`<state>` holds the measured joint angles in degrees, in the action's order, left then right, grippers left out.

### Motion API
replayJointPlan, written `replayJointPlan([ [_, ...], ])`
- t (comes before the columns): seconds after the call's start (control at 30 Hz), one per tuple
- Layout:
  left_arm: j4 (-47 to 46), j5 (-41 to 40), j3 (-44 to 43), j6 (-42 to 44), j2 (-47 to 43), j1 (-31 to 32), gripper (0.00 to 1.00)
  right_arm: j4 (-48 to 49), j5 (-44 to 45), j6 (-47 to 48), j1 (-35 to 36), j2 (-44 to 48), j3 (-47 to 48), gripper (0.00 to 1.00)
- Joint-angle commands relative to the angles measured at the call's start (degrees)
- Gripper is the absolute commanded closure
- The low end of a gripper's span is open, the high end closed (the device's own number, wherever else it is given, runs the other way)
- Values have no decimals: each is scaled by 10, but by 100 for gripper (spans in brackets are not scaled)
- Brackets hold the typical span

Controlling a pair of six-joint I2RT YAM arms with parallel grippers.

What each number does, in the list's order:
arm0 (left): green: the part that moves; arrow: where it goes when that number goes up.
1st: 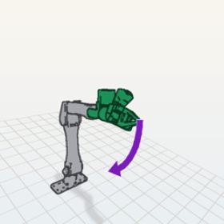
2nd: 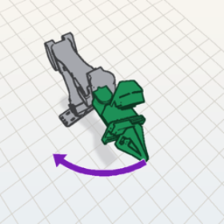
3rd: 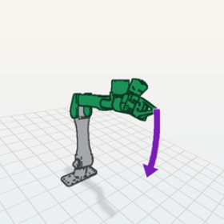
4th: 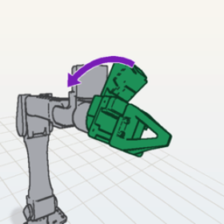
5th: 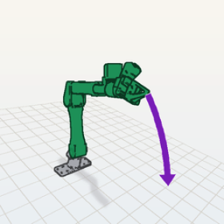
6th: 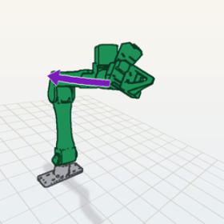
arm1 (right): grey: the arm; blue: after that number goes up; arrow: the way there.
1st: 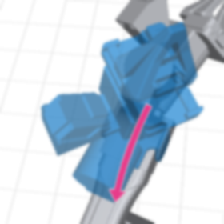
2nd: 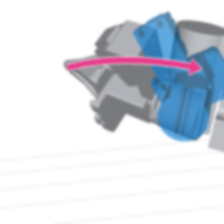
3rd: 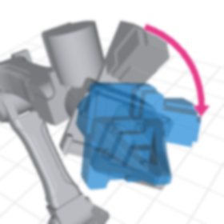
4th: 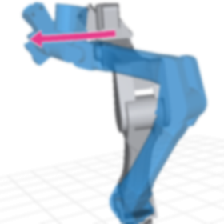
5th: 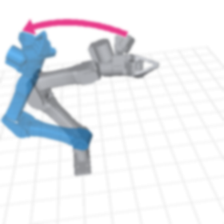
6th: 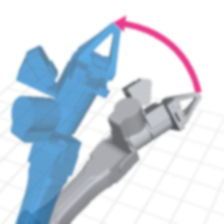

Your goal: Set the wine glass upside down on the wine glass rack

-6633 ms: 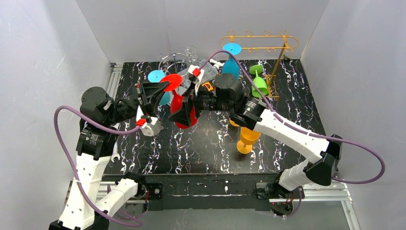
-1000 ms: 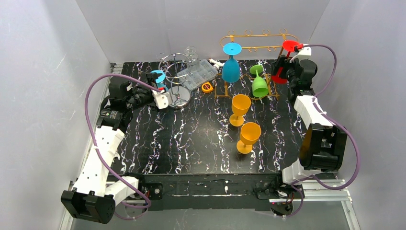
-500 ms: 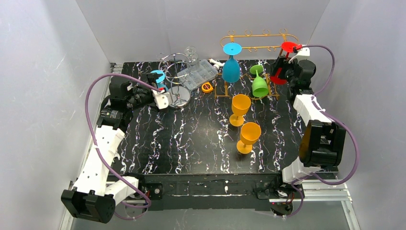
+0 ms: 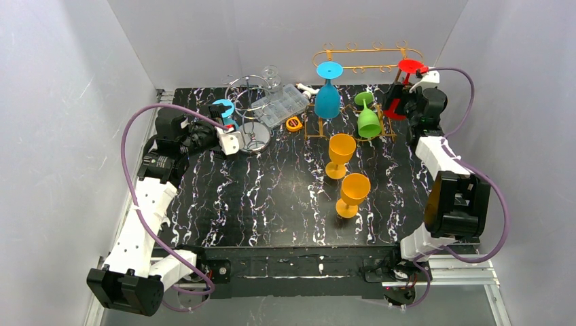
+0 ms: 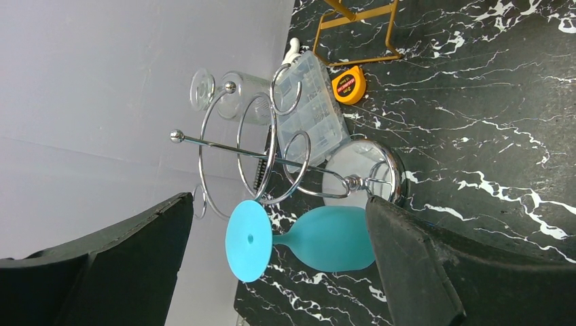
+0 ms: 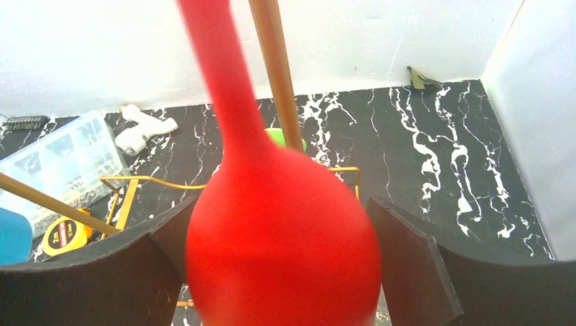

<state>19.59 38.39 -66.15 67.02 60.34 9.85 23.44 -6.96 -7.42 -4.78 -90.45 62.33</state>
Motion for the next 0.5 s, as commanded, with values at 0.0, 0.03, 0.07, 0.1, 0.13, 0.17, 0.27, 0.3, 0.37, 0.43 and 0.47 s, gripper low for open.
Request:
replayJointPlan([
  [0.0,9,18,-6,-8,-3,-4,2,-10,32,-9,-1,40,2,2],
  [0.03,9,19,-6,-8,-3,-4,2,-12,36,-11,-2,48,1,2],
  [0.07,10,19,-6,-9,-3,-3,2,-10,36,-12,-1,57,-5,2],
  [0.1,12,19,-6,-9,-3,-4,2,-9,35,-12,-2,67,-10,2],
  [0.13,13,20,-8,-9,-2,-4,2,-12,34,-12,-2,76,-15,2],
  [0.17,13,19,-8,-9,-3,-4,2,-19,34,-13,-1,84,-17,2],
  [0.27,17,17,-9,-11,-3,-4,2,-48,43,-22,-1,117,-29,2],
  [0.3,21,17,-10,-11,-3,-4,2,-54,48,-27,-1,133,-40,2],
  [0.37,25,17,-8,-11,-6,-4,2,-72,56,-37,0,168,-63,2],
  [0.43,30,17,-8,-11,-8,-4,2,-96,56,-57,1,211,-91,2],
  [0.47,32,17,-9,-11,-10,-4,2,-104,53,-64,4,234,-108,2],
])
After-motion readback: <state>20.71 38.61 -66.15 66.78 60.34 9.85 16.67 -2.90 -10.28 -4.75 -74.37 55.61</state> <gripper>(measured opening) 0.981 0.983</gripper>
